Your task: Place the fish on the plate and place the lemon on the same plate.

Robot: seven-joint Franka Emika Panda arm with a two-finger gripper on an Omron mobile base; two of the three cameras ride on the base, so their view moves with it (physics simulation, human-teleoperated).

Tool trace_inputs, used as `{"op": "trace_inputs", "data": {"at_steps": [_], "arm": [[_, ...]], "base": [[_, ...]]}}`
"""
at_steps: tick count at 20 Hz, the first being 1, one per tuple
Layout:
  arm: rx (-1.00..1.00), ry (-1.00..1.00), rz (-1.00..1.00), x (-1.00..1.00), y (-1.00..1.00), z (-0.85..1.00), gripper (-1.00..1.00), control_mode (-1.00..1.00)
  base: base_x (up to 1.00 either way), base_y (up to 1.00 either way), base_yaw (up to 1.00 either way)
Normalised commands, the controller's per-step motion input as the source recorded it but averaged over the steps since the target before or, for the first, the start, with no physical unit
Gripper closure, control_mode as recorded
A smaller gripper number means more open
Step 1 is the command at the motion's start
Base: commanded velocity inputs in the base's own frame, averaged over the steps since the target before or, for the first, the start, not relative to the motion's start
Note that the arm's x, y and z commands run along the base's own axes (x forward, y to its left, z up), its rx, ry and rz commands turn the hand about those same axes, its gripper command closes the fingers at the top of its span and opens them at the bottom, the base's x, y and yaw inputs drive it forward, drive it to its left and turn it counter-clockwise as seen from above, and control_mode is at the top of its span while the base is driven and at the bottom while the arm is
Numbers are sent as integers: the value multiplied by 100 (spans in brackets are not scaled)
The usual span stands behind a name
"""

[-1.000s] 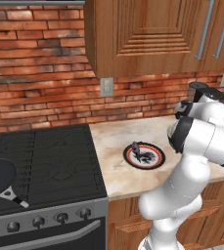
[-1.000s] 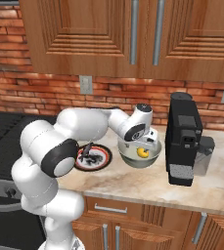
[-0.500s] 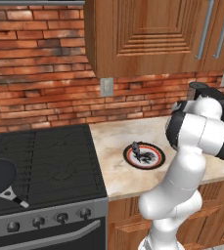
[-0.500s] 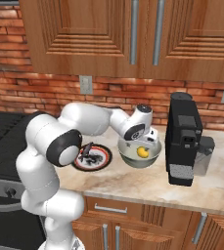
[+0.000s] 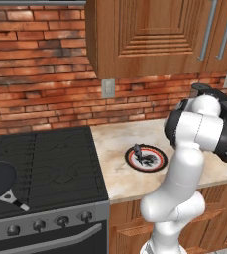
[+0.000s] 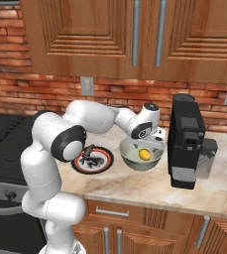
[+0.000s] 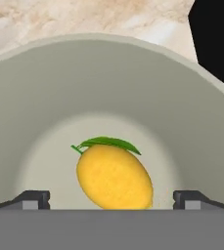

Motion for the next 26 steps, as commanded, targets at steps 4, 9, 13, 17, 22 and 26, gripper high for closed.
{"op": "trace_inputs", "data": {"at_steps": [4,9,13,17,22,26], "arm": [[-6,9,3,2,-24,-1,-100,-100],[0,1,4,0,5,0,-100,-100],[0,2,0,0,29,0,-100,-100],[0,0,0,0,31,0,-100,-100],[0,0,0,0,4,-15,-100,-100],[0,0,0,0,0,-28,-100,-100]], "base": [[0,0,0],[0,0,0],[0,0,0],[0,0,0],[0,0,0],[0,0,0]]}}
